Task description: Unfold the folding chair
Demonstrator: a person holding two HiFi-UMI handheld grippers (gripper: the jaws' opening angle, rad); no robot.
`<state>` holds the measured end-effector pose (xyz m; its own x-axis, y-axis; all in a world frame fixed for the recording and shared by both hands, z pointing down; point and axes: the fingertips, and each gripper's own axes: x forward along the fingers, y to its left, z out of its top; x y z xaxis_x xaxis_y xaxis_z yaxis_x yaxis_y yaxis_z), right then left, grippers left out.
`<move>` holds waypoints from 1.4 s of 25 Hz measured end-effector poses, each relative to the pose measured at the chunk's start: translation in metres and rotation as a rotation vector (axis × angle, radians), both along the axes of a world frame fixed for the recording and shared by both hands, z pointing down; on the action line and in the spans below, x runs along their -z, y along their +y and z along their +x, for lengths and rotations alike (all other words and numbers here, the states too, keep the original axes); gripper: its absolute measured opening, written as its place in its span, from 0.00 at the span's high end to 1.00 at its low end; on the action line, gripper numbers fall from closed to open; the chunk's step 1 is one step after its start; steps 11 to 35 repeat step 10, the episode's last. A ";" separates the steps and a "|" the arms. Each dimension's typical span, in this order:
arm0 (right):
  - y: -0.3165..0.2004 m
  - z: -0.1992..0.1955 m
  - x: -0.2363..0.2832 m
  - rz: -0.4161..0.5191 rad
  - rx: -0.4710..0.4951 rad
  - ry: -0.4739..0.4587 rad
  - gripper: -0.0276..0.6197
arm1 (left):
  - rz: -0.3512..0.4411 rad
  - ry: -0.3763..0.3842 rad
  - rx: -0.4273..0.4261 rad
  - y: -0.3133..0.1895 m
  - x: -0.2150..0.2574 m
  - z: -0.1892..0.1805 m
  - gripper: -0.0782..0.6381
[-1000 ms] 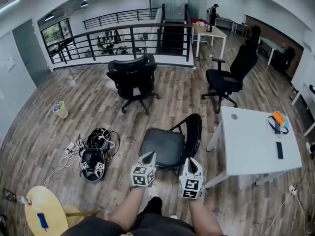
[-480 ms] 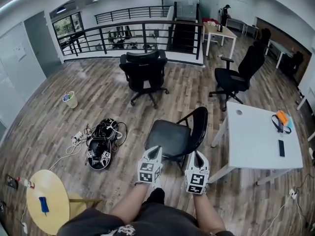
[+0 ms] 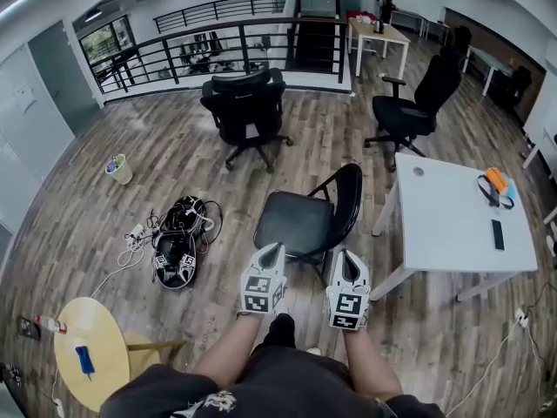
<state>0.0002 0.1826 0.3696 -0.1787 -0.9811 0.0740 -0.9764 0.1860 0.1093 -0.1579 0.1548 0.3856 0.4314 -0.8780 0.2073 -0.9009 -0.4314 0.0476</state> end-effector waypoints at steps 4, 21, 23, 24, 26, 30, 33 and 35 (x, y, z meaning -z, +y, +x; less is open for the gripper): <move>0.002 0.008 -0.008 -0.016 -0.018 0.003 0.94 | -0.029 -0.005 -0.006 0.002 -0.016 0.006 0.88; -0.023 0.010 -0.006 0.023 -0.002 -0.001 0.94 | -0.007 0.003 -0.009 -0.014 -0.014 0.016 0.88; -0.023 0.010 -0.006 0.023 -0.002 -0.001 0.94 | -0.007 0.003 -0.009 -0.014 -0.014 0.016 0.88; -0.023 0.010 -0.006 0.023 -0.002 -0.001 0.94 | -0.007 0.003 -0.009 -0.014 -0.014 0.016 0.88; -0.023 0.010 -0.006 0.023 -0.002 -0.001 0.94 | -0.007 0.003 -0.009 -0.014 -0.014 0.016 0.88; -0.023 0.010 -0.006 0.023 -0.002 -0.001 0.94 | -0.007 0.003 -0.009 -0.014 -0.014 0.016 0.88; -0.023 0.010 -0.006 0.023 -0.002 -0.001 0.94 | -0.007 0.003 -0.009 -0.014 -0.014 0.016 0.88; -0.023 0.010 -0.006 0.023 -0.002 -0.001 0.94 | -0.007 0.003 -0.009 -0.014 -0.014 0.016 0.88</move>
